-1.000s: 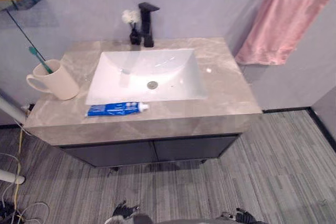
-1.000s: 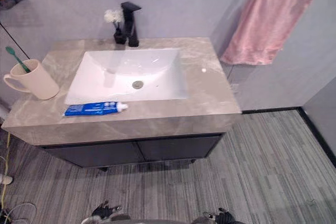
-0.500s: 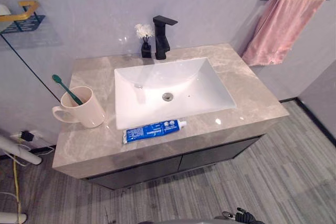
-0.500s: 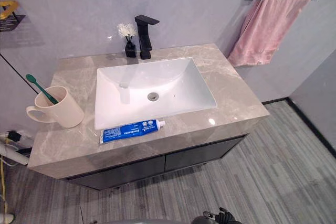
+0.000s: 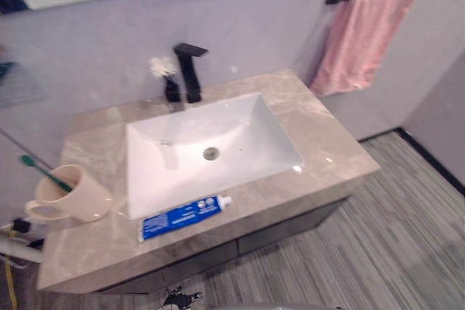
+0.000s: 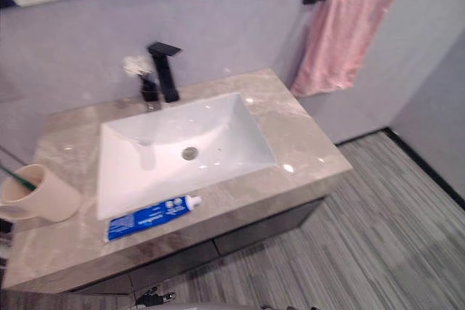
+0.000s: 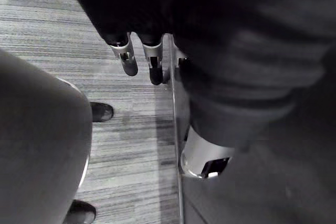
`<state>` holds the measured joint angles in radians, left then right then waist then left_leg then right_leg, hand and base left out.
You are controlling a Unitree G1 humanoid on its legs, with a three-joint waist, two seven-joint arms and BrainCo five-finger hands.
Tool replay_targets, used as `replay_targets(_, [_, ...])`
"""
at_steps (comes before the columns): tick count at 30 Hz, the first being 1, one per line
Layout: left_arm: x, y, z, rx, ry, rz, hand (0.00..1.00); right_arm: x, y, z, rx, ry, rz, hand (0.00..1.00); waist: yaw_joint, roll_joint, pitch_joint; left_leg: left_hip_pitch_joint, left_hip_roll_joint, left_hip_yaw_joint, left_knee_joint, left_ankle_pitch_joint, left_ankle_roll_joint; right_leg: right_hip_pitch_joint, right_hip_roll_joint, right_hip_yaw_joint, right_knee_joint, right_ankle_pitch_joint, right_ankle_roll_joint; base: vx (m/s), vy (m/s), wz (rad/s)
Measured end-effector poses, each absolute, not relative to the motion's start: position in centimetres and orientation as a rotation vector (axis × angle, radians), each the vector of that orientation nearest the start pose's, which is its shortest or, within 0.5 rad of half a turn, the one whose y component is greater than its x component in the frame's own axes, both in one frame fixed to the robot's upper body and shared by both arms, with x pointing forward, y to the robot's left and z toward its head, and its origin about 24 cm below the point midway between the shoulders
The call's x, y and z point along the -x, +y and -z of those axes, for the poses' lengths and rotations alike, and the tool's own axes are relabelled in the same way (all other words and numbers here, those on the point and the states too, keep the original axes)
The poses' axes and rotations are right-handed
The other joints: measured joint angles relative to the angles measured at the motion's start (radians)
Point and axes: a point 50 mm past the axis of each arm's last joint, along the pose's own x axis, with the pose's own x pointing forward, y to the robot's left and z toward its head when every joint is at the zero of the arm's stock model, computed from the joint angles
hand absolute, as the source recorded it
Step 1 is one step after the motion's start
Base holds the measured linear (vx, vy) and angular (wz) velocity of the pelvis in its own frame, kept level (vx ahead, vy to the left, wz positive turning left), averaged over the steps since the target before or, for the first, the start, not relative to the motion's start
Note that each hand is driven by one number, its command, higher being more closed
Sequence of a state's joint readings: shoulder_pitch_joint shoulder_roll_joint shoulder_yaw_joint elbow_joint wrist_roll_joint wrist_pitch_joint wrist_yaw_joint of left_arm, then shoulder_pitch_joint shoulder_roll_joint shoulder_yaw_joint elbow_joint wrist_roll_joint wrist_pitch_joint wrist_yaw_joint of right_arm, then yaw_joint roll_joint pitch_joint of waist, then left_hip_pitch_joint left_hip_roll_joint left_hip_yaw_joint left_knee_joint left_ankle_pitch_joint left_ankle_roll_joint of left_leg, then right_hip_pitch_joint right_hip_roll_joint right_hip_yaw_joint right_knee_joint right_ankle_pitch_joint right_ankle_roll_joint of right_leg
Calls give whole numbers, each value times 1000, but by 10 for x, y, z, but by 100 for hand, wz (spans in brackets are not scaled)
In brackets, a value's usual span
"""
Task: Organize washtable
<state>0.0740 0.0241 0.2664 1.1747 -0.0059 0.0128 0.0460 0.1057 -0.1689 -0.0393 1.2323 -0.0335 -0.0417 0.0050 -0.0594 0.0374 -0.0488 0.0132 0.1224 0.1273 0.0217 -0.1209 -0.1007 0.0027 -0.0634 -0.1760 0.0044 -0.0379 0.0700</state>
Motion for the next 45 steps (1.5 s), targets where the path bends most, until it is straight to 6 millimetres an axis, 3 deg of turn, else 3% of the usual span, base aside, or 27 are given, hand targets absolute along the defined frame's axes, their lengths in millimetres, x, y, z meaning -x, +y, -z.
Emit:
replay_targets(3, [-70,191,172,46,1246,-256,0,-56,-213,171,159,1269,53,0,-18,-26,5,-44,-50,-49,-76,87,23,-28,-46,-103,-5,-24,12,-13,24,85])
replay_targets(7, [-67,191,172,40,1253,-251,0,-57,-212,171,156,1267,48,0,-16,-30,5,-45,-67,-38,-115,155,43,-22,-63,-165,51,-44,-3,-24,24,72])
replay_targets(11, [-68,193,172,39,1247,-257,0,-61,-208,171,156,1268,33,0,-9,-49,7,-66,-75,-44,-126,181,37,-22,-72,-179,74,-98,-1,-79,-4,48])
replay_targets(14, [-64,193,173,39,1256,-260,0,-61,-206,172,160,1268,21,0,-12,-48,9,-68,-65,-43,-127,192,28,-23,-70,-199,86,-120,-2,-141,-21,20])
replay_targets(22, [-65,192,173,65,1245,-286,0,-60,-204,173,149,1292,20,0,5,-57,-5,-92,-60,-55,-127,199,31,-16,-59,-236,81,-101,6,-31,8,14])
replay_targets(23, [-74,208,169,63,1216,-331,0,-72,-190,174,116,1282,-21,0,15,-123,23,-89,-73,-46,-127,204,26,9,-60,-247,60,-93,5,0,0,0])
replay_targets(28, [-75,208,169,63,1214,-330,0,-70,-190,174,142,1289,-49,0,15,-124,24,-82,-69,-36,-127,203,26,9,-56,-230,57,-88,-3,-1,0,-7])
replay_targets(35, [-74,208,169,60,1217,-325,0,-63,-190,175,142,1297,-55,0,22,-115,36,-53,-33,-58,-127,207,20,54,-9,-136,37,-56,-50,-45,-11,2])
replay_targets(41, [-83,205,168,63,1189,-309,0,-70,-194,173,163,1259,-72,0,27,-93,79,-72,1,-119,-126,200,16,52,3,-132,100,-59,-46,-141,-22,39])
replay_targets(42, [-84,207,168,61,1186,-310,0,-70,-193,173,160,1256,-72,0,23,-104,77,-83,0,-107,-125,180,21,41,-13,-151,94,-64,-45,-157,5,56])
replay_targets(43, [-86,212,166,62,1174,-321,0,-72,-191,173,147,1250,-67,0,22,-145,76,-109,-14,-60,-71,162,59,17,-47,-181,81,-79,-51,-166,-18,47])
replay_targets(44, [-94,216,164,84,1145,-345,0,-76,-191,172,136,1237,-56,0,23,-140,89,-173,-9,-30,149,122,97,-7,-84,-191,99,-67,-45,-181,-13,45])
replay_targets(45, [-92,212,165,109,1144,-356,0,-76,-196,171,132,1229,-38,0,22,-133,103,-179,28,-18,326,66,86,-5,-98,-202,102,-57,-40,-151,24,34])
